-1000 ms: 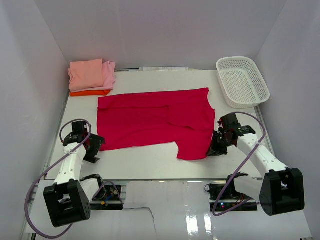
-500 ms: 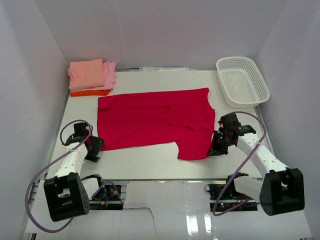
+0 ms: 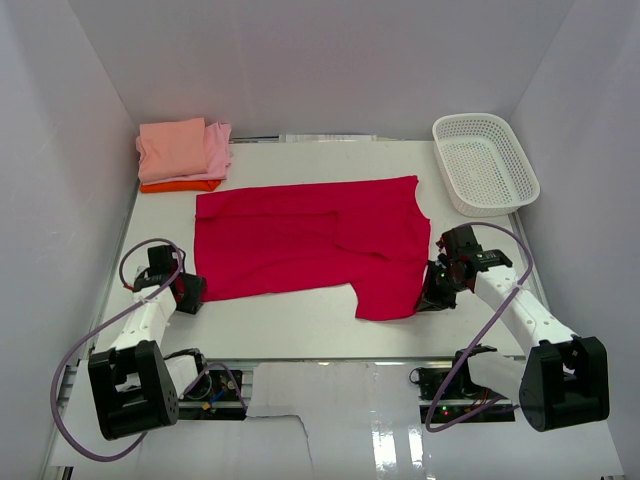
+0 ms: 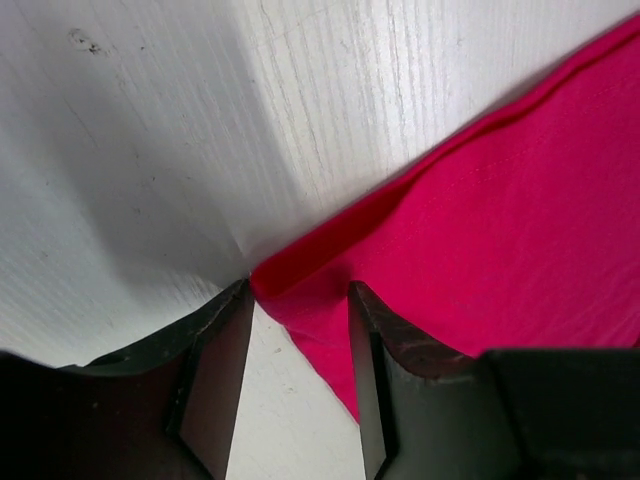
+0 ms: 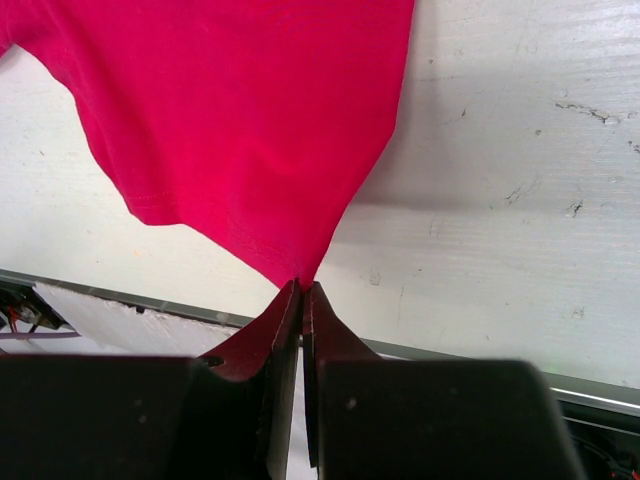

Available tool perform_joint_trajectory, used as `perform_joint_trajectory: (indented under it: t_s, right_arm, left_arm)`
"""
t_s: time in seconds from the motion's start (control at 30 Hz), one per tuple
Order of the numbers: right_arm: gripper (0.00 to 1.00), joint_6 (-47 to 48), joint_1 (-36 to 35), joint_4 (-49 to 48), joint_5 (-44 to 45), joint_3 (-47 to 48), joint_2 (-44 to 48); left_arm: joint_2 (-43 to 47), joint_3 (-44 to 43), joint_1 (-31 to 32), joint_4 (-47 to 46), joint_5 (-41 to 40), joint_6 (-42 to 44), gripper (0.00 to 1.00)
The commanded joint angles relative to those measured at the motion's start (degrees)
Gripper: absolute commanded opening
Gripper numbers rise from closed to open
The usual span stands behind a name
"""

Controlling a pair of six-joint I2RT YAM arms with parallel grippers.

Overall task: Fold and stack the t-shirts
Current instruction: Grap the side of the flattened tshirt closest away from the robot with both arms

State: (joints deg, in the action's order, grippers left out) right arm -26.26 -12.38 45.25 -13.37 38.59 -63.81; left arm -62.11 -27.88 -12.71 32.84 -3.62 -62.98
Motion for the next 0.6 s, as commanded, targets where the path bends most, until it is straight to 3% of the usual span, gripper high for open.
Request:
perform_joint_trajectory:
  t_s: [0.0,0.17,0.33,0.5,0.57]
  right_arm:
    - [0.08,1.12,0.08,0.98,0.71,2.28,0.53]
    - [0.08,1.3,0.08,1.33,1.06,2.81,0.62]
    - [0.08,1.48,0.08,2.03,1.06,3.42,0.62]
    - [0.08,1.83,0.16,5.1,0.45,7.2,0.97]
    - [0.08,1.83,0.08,6.68,0.36,8.86,1.41]
  left_arm:
    - [-0.65,1.16,-0.39,-1.9,0.36,-0.74,0.53]
    - [-0.91,1.95,-0.39,-1.99,0.36,-1.36,0.35]
    - [-0.65,1.43,-0.39,-0.76,1.15,-0.92,0.24]
    - [0.05,0.11,-0.39,4.41,3.26,-0.3,0.0]
    - [1.1,-0.68,-0.39,5.65,3.53,0.14,0.0]
